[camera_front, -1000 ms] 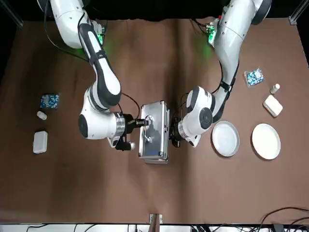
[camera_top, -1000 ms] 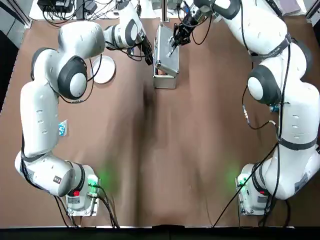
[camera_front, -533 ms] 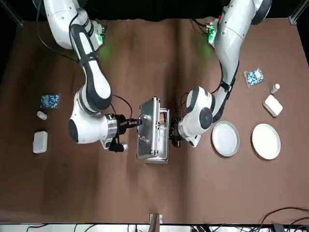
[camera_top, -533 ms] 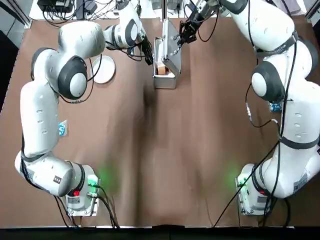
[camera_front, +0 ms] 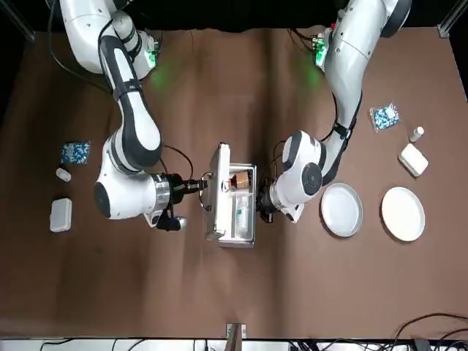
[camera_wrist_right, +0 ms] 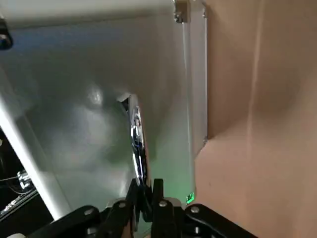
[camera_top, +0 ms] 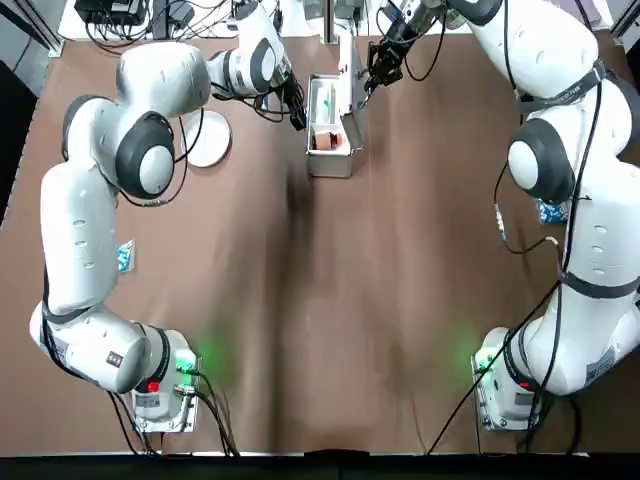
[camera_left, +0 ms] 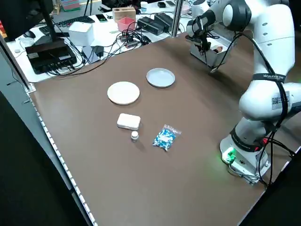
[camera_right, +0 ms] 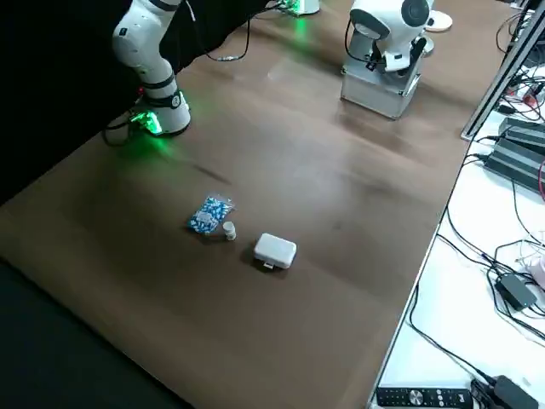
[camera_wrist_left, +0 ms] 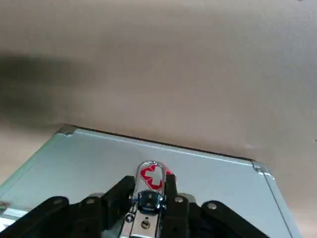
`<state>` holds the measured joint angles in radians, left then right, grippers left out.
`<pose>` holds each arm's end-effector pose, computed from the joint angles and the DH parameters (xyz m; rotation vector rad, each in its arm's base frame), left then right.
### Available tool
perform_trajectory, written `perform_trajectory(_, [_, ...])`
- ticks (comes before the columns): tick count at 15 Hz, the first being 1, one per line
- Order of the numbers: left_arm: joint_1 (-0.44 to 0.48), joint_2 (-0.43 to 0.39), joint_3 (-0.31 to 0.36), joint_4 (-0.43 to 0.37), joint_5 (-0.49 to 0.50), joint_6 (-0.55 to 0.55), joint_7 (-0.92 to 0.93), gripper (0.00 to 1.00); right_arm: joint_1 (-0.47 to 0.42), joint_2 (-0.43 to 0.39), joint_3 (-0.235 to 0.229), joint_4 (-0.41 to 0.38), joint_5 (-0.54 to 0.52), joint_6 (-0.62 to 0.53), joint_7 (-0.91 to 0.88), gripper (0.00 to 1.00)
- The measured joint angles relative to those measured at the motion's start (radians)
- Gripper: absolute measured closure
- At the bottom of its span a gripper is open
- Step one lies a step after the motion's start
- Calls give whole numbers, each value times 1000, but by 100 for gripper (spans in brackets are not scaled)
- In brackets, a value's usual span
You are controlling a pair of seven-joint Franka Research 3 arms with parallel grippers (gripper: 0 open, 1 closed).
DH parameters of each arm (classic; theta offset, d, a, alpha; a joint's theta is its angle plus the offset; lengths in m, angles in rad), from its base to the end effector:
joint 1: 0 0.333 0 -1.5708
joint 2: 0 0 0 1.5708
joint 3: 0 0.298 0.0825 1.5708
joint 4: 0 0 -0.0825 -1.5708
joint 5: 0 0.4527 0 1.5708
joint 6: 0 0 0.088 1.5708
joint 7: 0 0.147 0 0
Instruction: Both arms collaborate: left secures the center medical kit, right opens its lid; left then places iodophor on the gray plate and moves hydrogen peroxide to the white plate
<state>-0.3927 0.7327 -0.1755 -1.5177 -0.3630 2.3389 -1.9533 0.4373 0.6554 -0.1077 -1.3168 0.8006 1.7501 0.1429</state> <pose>0.6469 -0.4167 0.1516 1.9352 2.1551 -0.5000 0.6871 0.3478 0.2875 -2.4681 0.0449 0.4709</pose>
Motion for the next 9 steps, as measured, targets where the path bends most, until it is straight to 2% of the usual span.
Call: perform_trajectory(9, [0,0,1,0,0,0,0,68,-11,-3,-1,-5,-18,-13,-2,87])
